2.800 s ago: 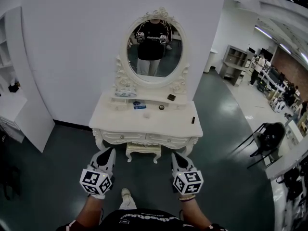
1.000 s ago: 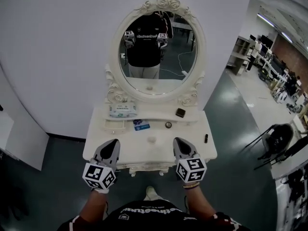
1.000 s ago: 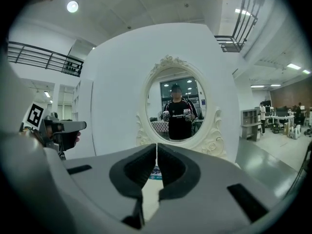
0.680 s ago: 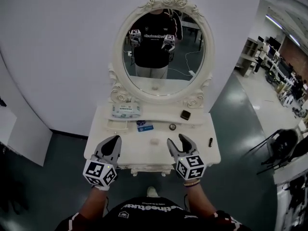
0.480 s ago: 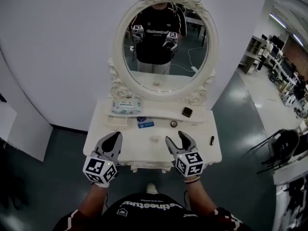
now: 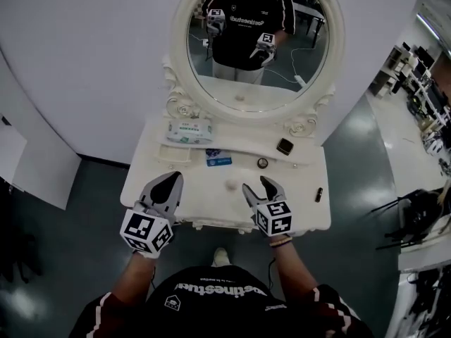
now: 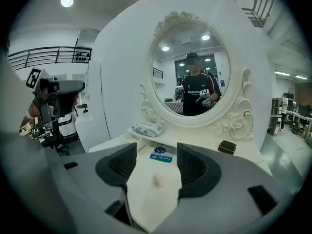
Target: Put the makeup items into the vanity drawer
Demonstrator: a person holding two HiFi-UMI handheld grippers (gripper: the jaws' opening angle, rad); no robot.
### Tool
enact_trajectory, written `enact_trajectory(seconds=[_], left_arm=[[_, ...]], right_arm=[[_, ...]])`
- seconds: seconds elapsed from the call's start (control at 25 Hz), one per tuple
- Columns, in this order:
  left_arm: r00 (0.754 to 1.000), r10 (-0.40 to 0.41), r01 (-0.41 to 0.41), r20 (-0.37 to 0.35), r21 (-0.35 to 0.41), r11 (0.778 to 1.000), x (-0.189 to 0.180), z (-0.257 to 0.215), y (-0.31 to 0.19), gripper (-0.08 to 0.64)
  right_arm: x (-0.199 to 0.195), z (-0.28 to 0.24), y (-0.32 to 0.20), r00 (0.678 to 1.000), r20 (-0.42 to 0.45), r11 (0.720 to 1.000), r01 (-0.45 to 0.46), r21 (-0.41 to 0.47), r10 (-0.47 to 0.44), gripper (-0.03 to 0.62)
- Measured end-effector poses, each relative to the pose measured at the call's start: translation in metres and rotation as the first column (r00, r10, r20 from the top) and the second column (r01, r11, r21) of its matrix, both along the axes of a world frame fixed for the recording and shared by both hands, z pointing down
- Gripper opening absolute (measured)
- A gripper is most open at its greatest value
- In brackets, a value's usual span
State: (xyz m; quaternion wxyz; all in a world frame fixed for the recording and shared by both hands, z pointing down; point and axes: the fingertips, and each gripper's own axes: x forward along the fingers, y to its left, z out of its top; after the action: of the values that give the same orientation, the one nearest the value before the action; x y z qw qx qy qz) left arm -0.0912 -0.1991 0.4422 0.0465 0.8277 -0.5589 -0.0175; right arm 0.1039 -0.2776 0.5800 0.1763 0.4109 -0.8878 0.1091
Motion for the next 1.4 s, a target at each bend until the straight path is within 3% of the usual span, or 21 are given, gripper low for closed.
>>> enact_trajectory(seconds=[0.4, 0.88, 1.4], left_arm=[[0.999, -0.035, 0.036, 0.015, -0.036, 0.999, 0.005, 0.017, -0.02, 0.006], [0.992, -0.122, 0.12, -0.014, -0.098, 0.988, 0.01, 0.042, -0.04, 0.006], [0.979, -0.204, 0.201, 0.0, -0.156, 0.967, 0.008, 0.059, -0.039, 0.006]], right_arm=[[-0.02, 0.077, -0.026, 0.989, -0.101, 0.99, 0.097, -0.103, -0.107, 0.25], [-0.032, 0.164, -0.042, 0.963, -0.161, 0.953, 0.17, -0.25, -0.214, 0.242], [-0.035, 0.208, -0.052, 0.938, -0.197, 0.927, 0.217, -0.307, -0.285, 0.232]])
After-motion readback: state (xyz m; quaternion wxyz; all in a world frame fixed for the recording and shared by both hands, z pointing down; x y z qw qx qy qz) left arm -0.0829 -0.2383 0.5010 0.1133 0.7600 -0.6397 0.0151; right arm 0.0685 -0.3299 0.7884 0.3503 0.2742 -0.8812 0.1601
